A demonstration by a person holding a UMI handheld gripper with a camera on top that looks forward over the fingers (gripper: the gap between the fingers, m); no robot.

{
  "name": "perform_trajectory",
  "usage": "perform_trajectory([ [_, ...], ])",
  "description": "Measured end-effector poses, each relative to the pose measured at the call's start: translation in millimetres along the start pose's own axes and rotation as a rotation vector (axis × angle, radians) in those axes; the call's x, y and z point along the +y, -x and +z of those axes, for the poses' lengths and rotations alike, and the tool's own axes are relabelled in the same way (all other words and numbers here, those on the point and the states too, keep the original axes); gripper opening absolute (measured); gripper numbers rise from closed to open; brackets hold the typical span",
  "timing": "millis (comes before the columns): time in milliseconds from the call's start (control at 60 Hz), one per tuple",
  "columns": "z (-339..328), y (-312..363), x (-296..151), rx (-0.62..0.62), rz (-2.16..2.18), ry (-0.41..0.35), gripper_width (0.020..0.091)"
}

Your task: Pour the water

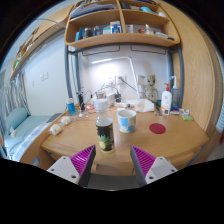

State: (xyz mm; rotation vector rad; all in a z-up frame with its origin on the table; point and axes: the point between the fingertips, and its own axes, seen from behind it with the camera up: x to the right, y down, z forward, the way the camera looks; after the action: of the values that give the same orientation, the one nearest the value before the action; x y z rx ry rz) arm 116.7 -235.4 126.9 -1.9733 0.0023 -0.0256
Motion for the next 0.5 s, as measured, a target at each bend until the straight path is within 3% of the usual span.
perform_trajectory([
  [67,32.4,46.2,27.3,-0.002,0.004,-0.018,0.0702],
  [183,65.8,60.3,13.0,0.002,0.004,-0.073,0.0704],
  [417,121.9,65.8,-6.2,0.019,-0.028,-0.111,0.072],
  [467,129.8,63.9,-7.4,0.029,-0.04,-0.118,0.0687],
  [500,133.8,61.5,-8.0,0.043,-0.045,-0.125,0.0616],
])
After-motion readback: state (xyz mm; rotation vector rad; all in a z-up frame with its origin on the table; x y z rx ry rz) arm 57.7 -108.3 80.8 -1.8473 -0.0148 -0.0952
